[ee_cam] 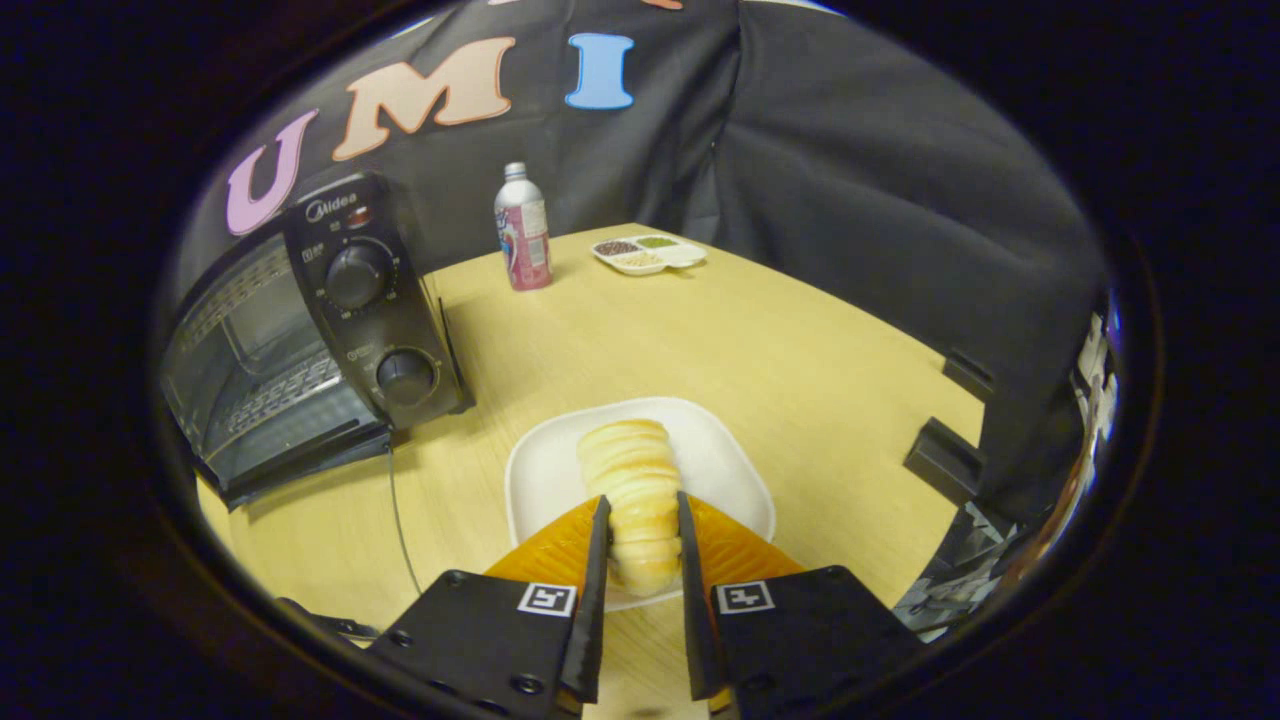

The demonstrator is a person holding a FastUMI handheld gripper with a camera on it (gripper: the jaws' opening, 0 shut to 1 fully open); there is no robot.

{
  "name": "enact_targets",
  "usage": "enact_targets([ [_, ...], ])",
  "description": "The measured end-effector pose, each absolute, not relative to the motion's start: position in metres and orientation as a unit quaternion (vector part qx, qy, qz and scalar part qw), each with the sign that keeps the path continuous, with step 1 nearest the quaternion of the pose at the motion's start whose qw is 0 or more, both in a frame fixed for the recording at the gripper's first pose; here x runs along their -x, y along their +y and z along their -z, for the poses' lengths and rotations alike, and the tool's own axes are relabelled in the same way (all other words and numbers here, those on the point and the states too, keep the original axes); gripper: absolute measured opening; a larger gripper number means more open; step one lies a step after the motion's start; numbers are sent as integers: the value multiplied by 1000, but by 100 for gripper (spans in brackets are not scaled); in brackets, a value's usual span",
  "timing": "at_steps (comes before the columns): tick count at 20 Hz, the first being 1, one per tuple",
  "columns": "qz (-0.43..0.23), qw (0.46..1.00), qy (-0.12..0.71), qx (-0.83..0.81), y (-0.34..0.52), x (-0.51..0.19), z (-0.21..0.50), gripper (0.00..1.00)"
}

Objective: Open the toaster oven, put the food inside, and close the toaster oven door.

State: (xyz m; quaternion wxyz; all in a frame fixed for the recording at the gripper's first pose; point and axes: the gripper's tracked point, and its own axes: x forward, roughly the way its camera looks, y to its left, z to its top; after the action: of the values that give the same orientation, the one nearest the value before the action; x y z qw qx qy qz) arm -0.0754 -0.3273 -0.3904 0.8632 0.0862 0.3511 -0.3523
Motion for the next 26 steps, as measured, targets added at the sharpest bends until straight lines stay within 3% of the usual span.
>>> enact_targets([
  [5,374,859,335,-100,-304,95,363,36],
  [9,351,873,312,-132,-254,86,342,36],
  [17,265,902,262,-219,-142,24,324,36],
  [26,244,858,163,-421,-91,-81,347,37],
])
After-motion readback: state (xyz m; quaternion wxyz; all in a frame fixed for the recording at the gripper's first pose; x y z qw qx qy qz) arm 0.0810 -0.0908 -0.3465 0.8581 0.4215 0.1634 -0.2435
